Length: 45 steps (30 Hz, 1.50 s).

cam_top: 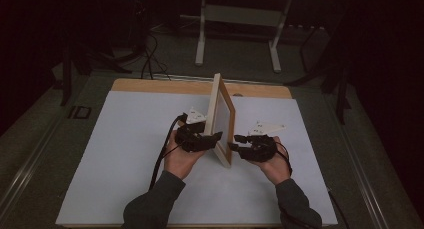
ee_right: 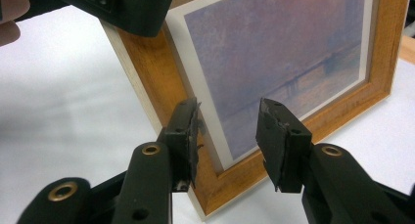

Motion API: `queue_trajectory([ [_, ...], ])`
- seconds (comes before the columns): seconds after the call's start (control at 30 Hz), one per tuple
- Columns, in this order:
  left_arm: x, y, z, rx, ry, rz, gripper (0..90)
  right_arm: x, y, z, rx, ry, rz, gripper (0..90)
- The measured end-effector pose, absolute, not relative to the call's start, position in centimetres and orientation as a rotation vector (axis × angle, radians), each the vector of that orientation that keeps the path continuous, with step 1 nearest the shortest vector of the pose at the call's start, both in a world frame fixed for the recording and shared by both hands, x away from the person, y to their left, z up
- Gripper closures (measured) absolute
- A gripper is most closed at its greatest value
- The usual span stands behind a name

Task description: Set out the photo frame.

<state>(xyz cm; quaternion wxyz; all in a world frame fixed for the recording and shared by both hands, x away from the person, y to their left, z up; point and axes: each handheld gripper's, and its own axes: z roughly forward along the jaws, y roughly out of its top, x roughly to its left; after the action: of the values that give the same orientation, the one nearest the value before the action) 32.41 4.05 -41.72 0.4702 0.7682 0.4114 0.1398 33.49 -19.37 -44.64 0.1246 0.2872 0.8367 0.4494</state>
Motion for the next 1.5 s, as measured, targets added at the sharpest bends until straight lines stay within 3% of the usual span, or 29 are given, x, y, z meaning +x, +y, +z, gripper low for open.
queue_trajectory([
  [0.83, 32.2, 3.6, -41.6, 1.86, 1.088, 0.355, 52.0, 33.5, -19.6, -45.0, 0.854, 2.436, 1.319, 58.8],
  [1.5, 32.7, 5.2, -41.4, 1.818, 1.172, 0.393, 63.3, 33.6, -19.6, -44.8, 0.852, 2.431, 1.325, 58.4],
])
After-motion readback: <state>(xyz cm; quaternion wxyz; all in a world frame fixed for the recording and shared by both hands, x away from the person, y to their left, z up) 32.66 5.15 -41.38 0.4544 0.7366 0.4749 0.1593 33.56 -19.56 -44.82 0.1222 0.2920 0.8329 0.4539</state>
